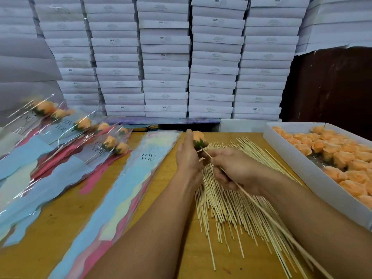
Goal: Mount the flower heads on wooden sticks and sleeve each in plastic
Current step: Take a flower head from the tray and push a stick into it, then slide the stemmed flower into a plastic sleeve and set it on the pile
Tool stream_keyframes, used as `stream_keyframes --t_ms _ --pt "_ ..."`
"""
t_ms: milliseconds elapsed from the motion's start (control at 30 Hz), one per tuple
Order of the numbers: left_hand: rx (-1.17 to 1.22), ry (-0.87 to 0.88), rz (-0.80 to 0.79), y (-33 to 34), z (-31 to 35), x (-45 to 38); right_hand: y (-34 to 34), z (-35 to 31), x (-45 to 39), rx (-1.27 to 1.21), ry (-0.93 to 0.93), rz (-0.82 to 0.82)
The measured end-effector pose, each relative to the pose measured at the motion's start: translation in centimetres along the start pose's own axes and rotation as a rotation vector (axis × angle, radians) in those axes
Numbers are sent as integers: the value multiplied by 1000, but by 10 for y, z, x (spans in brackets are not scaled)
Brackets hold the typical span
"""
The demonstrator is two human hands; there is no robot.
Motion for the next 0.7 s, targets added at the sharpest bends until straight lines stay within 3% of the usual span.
stream_keyframes --t_ms 100,200,267,367,533,633,700 --pt "-7 -24 125 -13 -4 -3 -10 0 -16 -66 96 88" --pt "-339 35 320 -32 11 1 -20 10 -33 -230 141 224" --pt "-546 120 342 -27 25 4 -26 24 -41 -357 137 304" --pt "-974 156 194 4 32 2 -32 52 -47 -517 157 362" --pt "-1708 178 -202 43 43 -15 -38 63 -53 -604 161 296" --pt "-1977 207 -312 17 65 -36 -44 62 -50 -543 162 264" --pt "-2151 224 -298 -21 81 -48 -47 64 -49 -518 173 278"
Point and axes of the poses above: each hand's wrist, its own x-axis away from the middle knuckle, its own y-axis out of the palm, z = x × y, the point moved 10 cm from there along -x, towards the middle knuckle, and after that the axes turned 2 degrees about -z, right-handed, at the moved point
